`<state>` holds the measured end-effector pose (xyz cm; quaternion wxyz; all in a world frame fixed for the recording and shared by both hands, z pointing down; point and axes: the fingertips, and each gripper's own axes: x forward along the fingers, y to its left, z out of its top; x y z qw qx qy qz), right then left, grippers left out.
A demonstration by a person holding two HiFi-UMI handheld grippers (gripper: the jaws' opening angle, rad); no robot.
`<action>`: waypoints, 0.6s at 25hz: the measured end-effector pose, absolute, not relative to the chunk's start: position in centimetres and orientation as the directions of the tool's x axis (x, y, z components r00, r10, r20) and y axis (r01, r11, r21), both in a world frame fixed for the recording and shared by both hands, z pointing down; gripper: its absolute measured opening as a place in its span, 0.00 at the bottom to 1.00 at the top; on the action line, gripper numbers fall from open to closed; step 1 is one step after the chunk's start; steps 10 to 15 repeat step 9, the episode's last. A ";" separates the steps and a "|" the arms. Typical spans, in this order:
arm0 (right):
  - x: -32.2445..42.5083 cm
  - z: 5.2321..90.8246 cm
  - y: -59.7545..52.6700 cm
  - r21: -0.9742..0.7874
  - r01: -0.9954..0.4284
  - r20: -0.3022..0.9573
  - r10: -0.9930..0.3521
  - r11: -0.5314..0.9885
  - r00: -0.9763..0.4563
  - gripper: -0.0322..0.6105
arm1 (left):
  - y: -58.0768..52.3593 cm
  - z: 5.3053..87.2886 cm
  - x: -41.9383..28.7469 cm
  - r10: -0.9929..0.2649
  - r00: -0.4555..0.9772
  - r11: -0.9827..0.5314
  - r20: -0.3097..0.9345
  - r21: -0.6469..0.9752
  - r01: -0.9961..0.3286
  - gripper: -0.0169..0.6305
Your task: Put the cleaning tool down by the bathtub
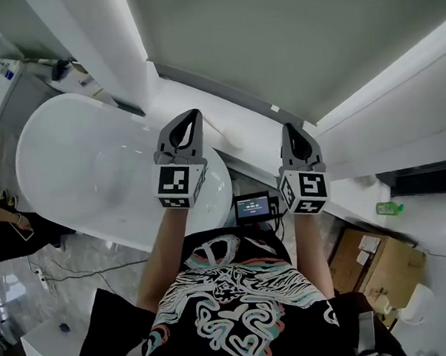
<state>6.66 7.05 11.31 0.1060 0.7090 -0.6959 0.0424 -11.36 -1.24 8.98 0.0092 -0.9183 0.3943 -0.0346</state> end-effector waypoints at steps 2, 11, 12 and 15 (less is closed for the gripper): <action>6.6 11.1 7.0 0.092 -0.996 0.205 -0.978 -0.006 0.024 0.09 | -1.2 8.8 -11.3 -0.725 0.687 -0.689 0.054 -0.047 -0.723 0.05; 6.1 10.9 7.2 0.091 -0.996 0.200 -0.980 -0.001 0.020 0.09 | -0.9 8.6 -11.9 -0.731 0.681 -0.683 0.051 -0.046 -0.729 0.05; 6.1 10.9 7.2 0.091 -0.996 0.200 -0.980 -0.001 0.020 0.09 | -0.9 8.6 -11.9 -0.731 0.681 -0.683 0.051 -0.046 -0.729 0.05; 6.1 10.9 7.2 0.091 -0.996 0.200 -0.980 -0.001 0.020 0.09 | -0.9 8.6 -11.9 -0.731 0.681 -0.683 0.051 -0.046 -0.729 0.05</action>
